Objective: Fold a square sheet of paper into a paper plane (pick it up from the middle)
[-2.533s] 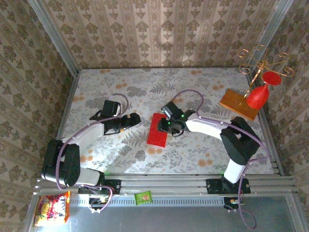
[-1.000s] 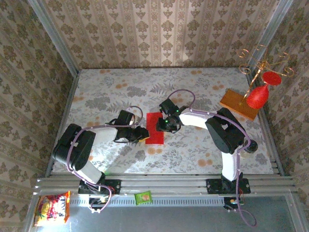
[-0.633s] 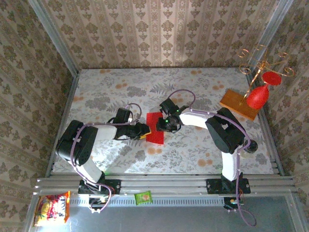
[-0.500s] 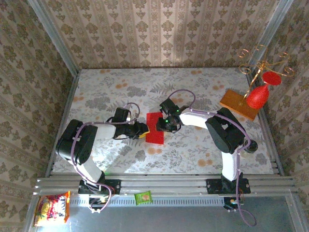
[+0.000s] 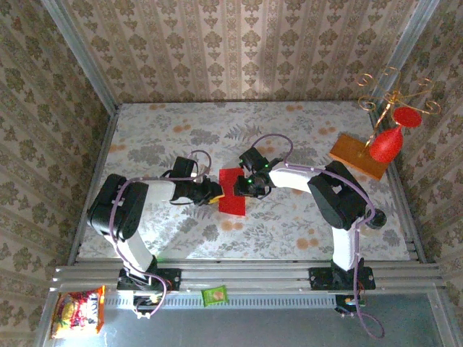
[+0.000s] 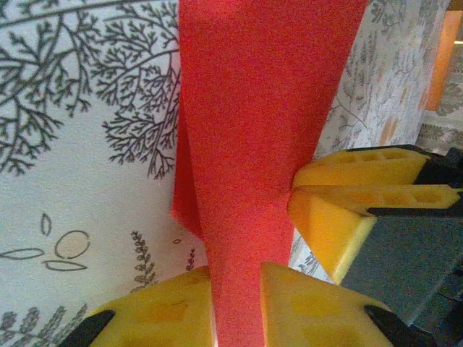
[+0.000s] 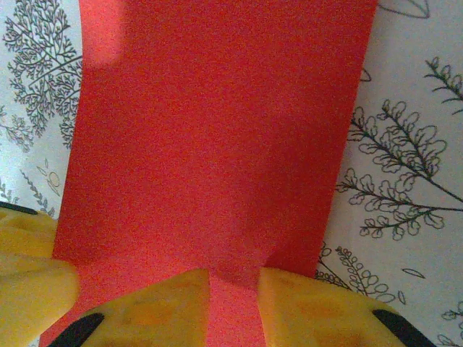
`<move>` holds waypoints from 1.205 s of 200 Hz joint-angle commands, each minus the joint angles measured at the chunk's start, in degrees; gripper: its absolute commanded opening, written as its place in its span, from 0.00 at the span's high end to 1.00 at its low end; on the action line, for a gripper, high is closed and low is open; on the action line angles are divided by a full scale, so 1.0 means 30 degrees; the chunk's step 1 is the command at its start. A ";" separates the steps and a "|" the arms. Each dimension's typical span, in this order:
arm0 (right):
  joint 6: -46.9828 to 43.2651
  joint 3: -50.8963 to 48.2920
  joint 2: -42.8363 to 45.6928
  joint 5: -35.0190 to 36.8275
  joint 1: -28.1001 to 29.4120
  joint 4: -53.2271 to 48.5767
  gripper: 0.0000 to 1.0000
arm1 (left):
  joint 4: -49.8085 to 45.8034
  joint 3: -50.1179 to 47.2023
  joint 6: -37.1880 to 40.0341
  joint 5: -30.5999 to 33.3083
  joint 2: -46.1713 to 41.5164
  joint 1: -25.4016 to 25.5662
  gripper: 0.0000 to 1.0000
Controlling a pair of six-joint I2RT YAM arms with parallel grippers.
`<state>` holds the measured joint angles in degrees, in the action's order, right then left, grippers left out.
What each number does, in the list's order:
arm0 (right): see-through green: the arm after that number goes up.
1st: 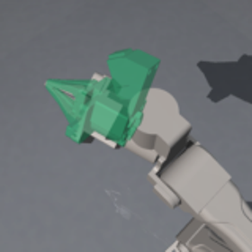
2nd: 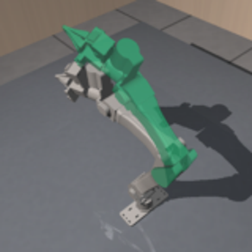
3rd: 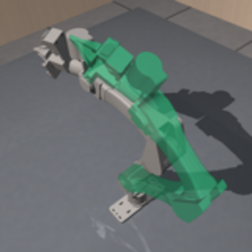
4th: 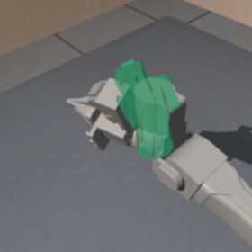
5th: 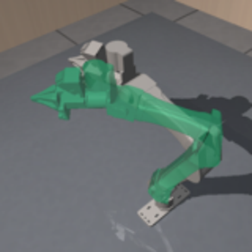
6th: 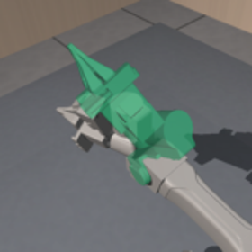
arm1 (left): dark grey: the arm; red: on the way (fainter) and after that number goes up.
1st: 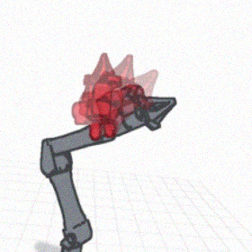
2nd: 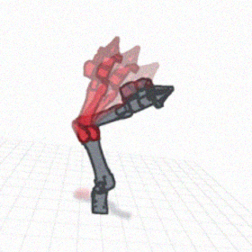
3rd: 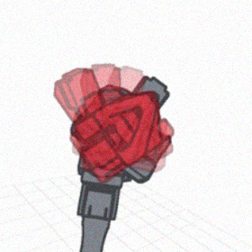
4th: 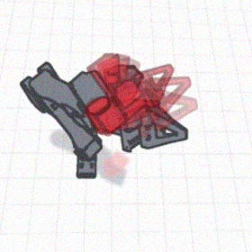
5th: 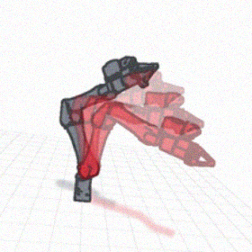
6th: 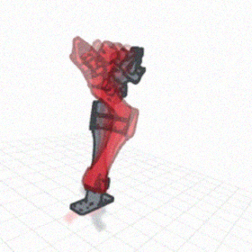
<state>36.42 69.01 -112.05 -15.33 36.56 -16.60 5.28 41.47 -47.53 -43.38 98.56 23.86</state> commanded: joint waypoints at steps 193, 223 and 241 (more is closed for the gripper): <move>-0.2806 -0.5232 0.8005 0.6036 0.1277 0.3221 0.21 | -0.1745 0.1598 -0.0436 0.0247 -0.1271 0.0425 0.96; -0.5262 -0.5852 0.8638 0.7683 0.3100 0.4166 0.21 | -0.1514 0.1644 -0.0898 0.0346 -0.1102 0.0511 0.96; -0.5896 -0.5458 0.8330 0.7762 0.3865 0.3789 0.22 | -0.1323 0.1644 -0.1101 0.0416 -0.0939 0.0550 0.96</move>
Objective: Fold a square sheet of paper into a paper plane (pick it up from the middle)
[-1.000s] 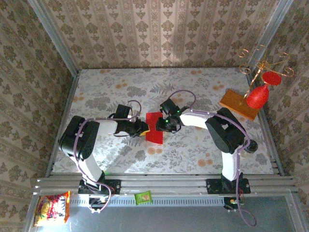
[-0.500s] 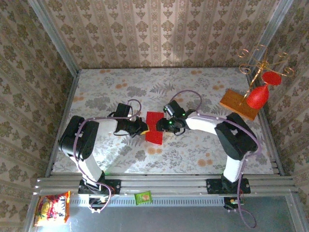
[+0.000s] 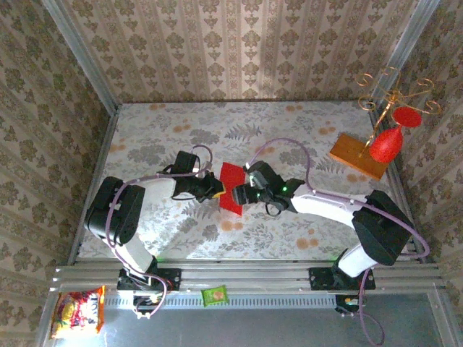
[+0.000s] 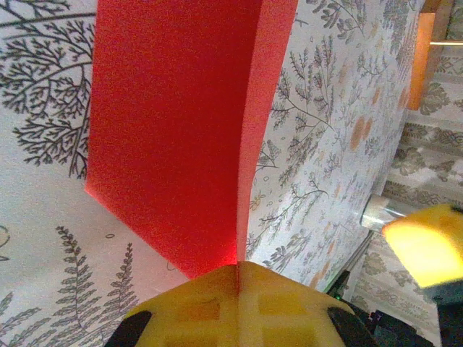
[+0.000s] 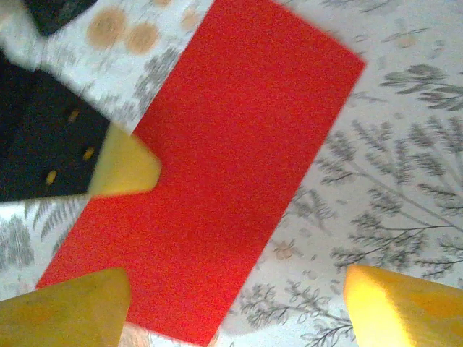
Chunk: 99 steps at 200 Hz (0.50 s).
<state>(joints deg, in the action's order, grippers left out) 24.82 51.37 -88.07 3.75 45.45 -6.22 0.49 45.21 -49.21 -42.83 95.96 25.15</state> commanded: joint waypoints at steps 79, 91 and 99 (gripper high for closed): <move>-0.4594 0.3339 -0.3425 0.4457 0.4519 -0.1003 0.26 | 0.0487 0.0424 -0.0896 0.0187 0.0370 0.0141 0.96; -0.4679 0.3492 -0.3872 0.4665 0.4563 -0.0851 0.27 | 0.0424 0.0426 -0.0882 0.0238 0.0357 0.0132 0.96; -0.4663 0.3514 -0.4104 0.4924 0.4566 -0.0731 0.27 | 0.0420 0.0384 -0.0883 0.0218 0.0360 0.0142 0.96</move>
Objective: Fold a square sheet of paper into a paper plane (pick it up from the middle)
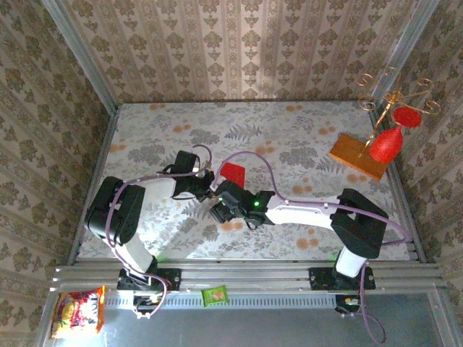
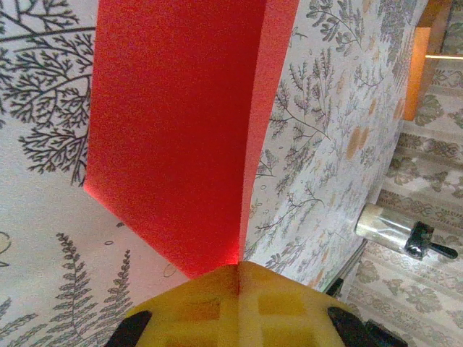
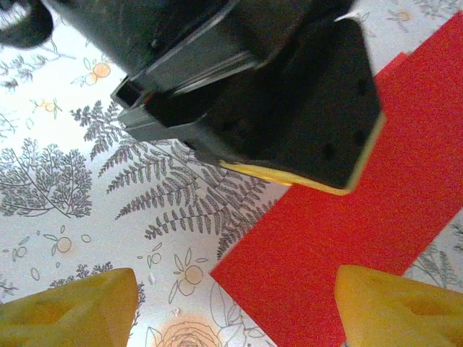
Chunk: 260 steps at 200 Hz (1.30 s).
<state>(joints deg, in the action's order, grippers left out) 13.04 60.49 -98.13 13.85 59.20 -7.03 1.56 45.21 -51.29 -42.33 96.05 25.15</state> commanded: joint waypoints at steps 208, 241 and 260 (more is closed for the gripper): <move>-0.0669 -0.2029 0.0692 0.0237 -0.1481 0.1784 0.53 | -0.0493 0.0498 0.0221 0.0282 0.0167 0.0143 0.96; -0.1085 -0.1997 0.0428 -0.1223 -0.1507 0.2048 0.60 | -0.0558 0.0501 0.0250 0.0361 0.0060 0.0173 0.96; -0.1240 -0.1965 0.0325 -0.1614 -0.1539 0.2128 0.65 | -0.0737 0.0505 0.0275 0.0444 -0.0068 0.0175 0.96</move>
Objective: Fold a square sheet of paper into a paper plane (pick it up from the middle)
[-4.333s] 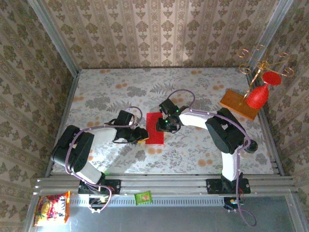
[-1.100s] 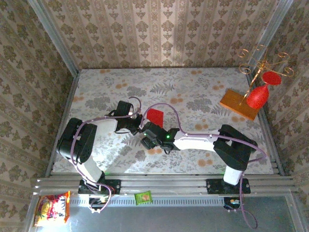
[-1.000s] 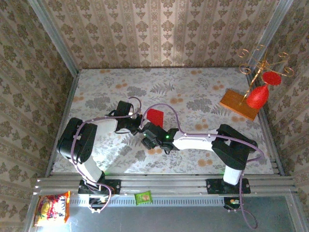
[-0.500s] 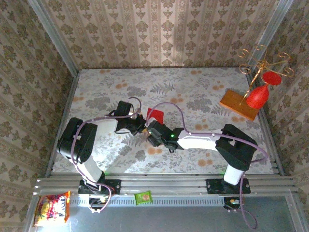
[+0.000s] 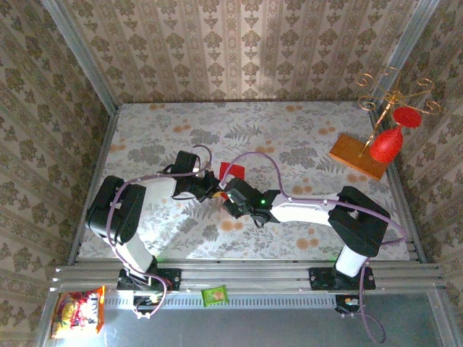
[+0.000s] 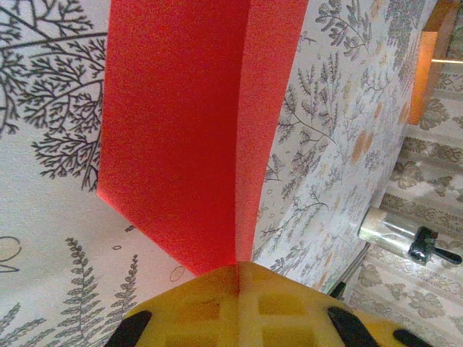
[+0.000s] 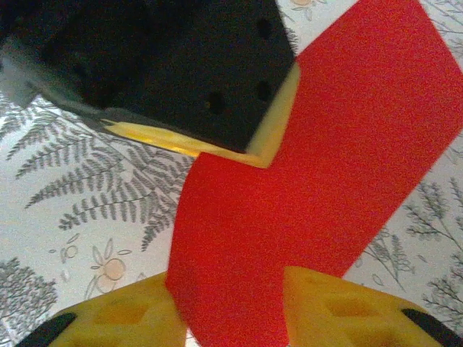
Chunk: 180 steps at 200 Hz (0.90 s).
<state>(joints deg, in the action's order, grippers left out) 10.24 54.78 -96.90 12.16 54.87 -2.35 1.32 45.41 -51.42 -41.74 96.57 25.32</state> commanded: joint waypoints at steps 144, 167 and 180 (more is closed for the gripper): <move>0.0272 -0.1598 0.0397 -0.6495 -0.1172 0.1921 0.94 | -0.3224 0.1656 0.2830 0.1117 -0.2184 -0.1539 0.71; 0.0550 -0.1837 0.0355 -0.7179 -0.1268 0.1953 0.94 | -0.3352 0.2612 0.3222 0.1447 -0.1004 -0.0673 0.71; 0.0718 -0.1966 0.0330 -0.7505 -0.1337 0.1999 0.95 | -0.3289 0.3070 0.3412 0.1490 -0.0221 -0.0421 0.72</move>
<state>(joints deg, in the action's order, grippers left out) 10.87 50.06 -96.90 -6.02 51.22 2.83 -7.38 51.70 -44.34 -38.09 91.68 22.41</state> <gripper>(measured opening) 0.067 0.288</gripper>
